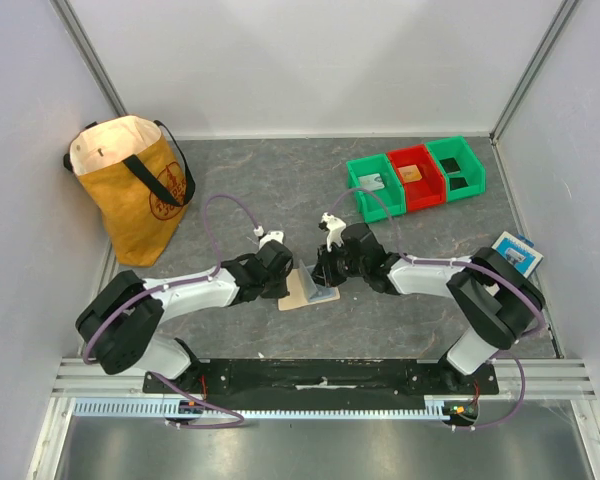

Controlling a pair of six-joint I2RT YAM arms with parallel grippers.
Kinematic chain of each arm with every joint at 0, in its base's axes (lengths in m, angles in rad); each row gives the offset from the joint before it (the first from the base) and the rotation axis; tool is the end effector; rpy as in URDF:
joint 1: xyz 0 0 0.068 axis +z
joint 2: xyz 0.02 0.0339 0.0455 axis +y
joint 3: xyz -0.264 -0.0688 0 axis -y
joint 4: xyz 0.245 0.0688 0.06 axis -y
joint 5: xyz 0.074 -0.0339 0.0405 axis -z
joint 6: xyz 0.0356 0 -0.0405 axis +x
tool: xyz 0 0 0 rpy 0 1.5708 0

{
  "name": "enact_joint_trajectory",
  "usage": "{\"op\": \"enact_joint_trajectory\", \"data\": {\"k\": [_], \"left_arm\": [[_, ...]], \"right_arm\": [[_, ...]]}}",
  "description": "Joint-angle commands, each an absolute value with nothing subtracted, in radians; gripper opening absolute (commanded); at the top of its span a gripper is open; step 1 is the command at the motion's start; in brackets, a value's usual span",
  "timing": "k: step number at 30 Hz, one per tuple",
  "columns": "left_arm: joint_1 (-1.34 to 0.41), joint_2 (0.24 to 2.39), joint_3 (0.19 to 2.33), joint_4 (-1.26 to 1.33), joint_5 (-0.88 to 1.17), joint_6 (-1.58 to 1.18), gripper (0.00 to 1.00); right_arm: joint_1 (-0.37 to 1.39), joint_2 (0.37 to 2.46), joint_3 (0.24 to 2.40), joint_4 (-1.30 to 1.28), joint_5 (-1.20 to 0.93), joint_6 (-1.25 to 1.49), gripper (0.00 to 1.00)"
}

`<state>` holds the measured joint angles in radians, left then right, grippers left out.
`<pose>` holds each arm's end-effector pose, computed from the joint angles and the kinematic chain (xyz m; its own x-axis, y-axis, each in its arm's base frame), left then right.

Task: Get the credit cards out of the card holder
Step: Open the card holder at the center of the board.

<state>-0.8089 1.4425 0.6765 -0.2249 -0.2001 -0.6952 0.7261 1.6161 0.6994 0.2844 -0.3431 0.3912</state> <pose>0.1874 -0.1862 0.1576 -0.8495 -0.0190 -0.5273 0.1169 0.9677 -0.2233 0.2279 0.2184 0.1558 -0.7243 -0.1630 -0.6699 -0.5971 0.6340 0.4914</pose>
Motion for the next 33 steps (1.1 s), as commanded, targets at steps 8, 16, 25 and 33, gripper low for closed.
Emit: {"op": "enact_joint_trajectory", "data": {"k": [8, 16, 25, 33], "left_arm": [[-0.775, 1.229, 0.592, -0.158, -0.179, -0.775, 0.45], [-0.749, 1.039, 0.580, -0.233, -0.155, -0.762, 0.47], [-0.749, 1.123, 0.589, -0.049, 0.070, -0.784, 0.32], [-0.749, 1.288, 0.586, -0.044, 0.074, -0.779, 0.19]], "right_arm": [[0.799, 1.756, 0.840, 0.217, -0.370, 0.327, 0.23], [0.824, 1.786, 0.900, 0.110, -0.273, 0.279, 0.23], [0.830, 1.735, 0.933, 0.075, -0.246, 0.279, 0.23], [0.801, 1.629, 0.899, 0.044, -0.083, 0.305, 0.26]]}}
